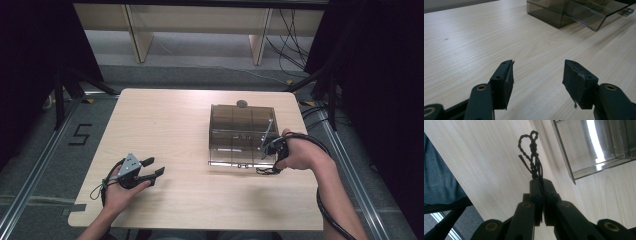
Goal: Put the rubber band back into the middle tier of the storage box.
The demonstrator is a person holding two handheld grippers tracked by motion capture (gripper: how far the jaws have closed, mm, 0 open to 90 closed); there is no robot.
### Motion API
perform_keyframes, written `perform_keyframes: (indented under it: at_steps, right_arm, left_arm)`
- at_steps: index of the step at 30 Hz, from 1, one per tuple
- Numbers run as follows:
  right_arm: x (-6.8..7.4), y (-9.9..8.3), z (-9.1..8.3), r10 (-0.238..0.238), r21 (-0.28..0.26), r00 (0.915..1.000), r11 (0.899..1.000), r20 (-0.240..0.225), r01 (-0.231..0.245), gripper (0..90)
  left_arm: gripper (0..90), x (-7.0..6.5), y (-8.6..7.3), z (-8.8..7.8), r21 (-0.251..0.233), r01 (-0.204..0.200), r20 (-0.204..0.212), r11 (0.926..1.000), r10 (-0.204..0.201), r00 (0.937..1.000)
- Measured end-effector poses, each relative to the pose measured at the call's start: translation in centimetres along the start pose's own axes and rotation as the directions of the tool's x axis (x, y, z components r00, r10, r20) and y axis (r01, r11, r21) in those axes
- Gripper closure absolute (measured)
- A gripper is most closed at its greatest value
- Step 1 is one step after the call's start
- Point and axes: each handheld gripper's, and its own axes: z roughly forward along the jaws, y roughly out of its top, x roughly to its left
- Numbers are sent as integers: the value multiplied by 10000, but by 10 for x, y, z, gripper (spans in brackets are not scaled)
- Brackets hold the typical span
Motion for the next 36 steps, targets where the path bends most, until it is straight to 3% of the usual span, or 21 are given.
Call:
perform_keyframes:
  at_steps: [4,5,7,10,11,14,26,28,30,33,35,36]
  right_arm:
    - [-1,1,-3,192,-20,9998,9998,43,-192,888]
    - [-4,1,-3,-123,-142,9999,9998,53,124,888]
    - [-3,1,-4,103,-93,9999,9999,113,-102,888]
    - [-6,2,-5,-155,-182,9999,9997,10,155,888]
    - [-4,2,-6,89,-125,9999,9999,112,-87,888]
    - [-7,4,-6,-134,-145,9999,9998,73,135,888]
    - [-12,5,-10,147,-289,9996,9995,254,-140,888]
    - [-15,5,-8,-15,-338,9999,9994,138,20,888]
    - [-14,5,-8,258,-269,9994,9993,232,-251,889]
    - [-17,6,-8,14,-375,9999,9993,143,-8,889]
    - [-16,6,-9,309,-295,9992,9991,241,-302,888]
    - [-18,7,-8,138,-328,9998,9994,167,-132,888]
  left_arm:
    - [411,0,0,0,-13,6,-3,10000,-6,10000]
    - [411,0,0,0,-9,10,-5,10000,-10,10000]
    - [411,0,0,0,-10,7,-2,10000,-7,10000]
    - [411,0,0,0,-8,9,-2,10000,-9,10000]
    - [411,0,0,0,-4,2,-5,10000,-2,10000]
    - [411,0,0,0,-13,6,-7,10000,-6,10000]
    - [412,0,0,0,-7,-2,-8,10000,2,10000]
    - [411,0,0,0,0,1,-5,10000,-1,10000]
    - [412,0,0,0,-7,6,-8,10000,-6,10000]
    - [412,0,0,0,-7,8,-8,10000,-8,10000]
    - [411,1,0,0,0,-2,-5,10000,2,10000]
    - [411,1,0,0,0,-3,-4,10000,3,10000]
